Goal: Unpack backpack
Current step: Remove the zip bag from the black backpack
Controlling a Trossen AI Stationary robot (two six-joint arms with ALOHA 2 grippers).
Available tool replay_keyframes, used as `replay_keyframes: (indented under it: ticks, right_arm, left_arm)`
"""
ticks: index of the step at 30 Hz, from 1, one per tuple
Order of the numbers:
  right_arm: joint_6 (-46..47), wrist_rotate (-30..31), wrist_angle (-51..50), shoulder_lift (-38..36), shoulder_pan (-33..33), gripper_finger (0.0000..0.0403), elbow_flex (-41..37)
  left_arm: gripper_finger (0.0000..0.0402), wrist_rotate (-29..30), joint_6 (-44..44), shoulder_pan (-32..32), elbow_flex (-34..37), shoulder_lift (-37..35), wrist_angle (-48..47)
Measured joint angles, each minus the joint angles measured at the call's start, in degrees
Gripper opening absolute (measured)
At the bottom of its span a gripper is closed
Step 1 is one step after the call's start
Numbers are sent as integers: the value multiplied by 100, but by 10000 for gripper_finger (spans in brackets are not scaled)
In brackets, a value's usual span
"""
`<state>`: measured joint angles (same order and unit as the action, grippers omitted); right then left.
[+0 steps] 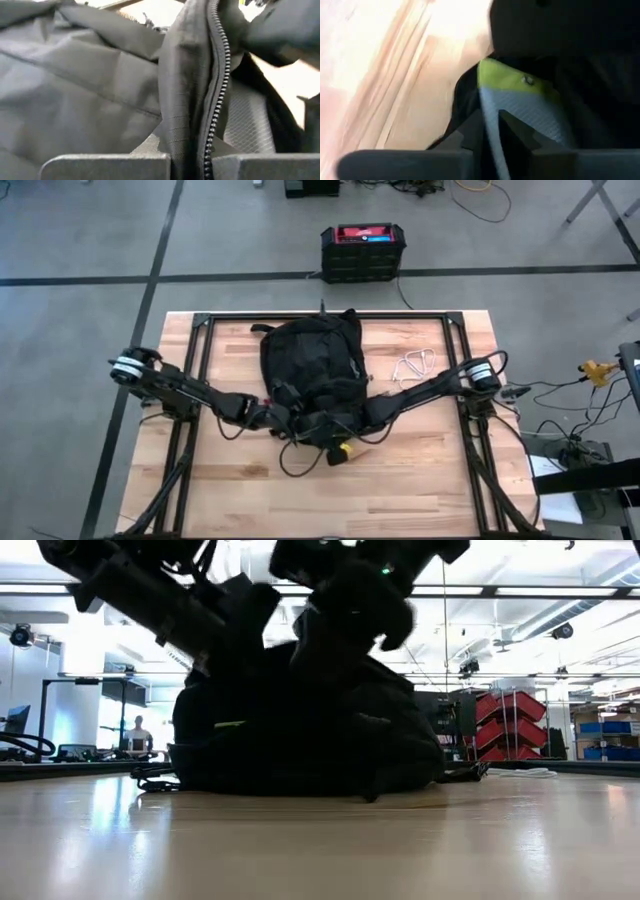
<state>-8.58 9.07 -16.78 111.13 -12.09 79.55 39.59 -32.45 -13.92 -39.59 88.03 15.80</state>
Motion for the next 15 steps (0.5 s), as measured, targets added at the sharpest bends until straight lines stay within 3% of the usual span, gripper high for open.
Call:
replay_keyframes:
  ticks: [7, 15]
  right_arm:
    - [46, 32, 522, 78, 133, 183, 24]
    - [-30, -269, 359, 121, 87, 253, -37]
  left_arm:
    - [0, -320, 411, -4, 31, -684, -196]
    - [0, -690, 240, -32, -7, -761, -324]
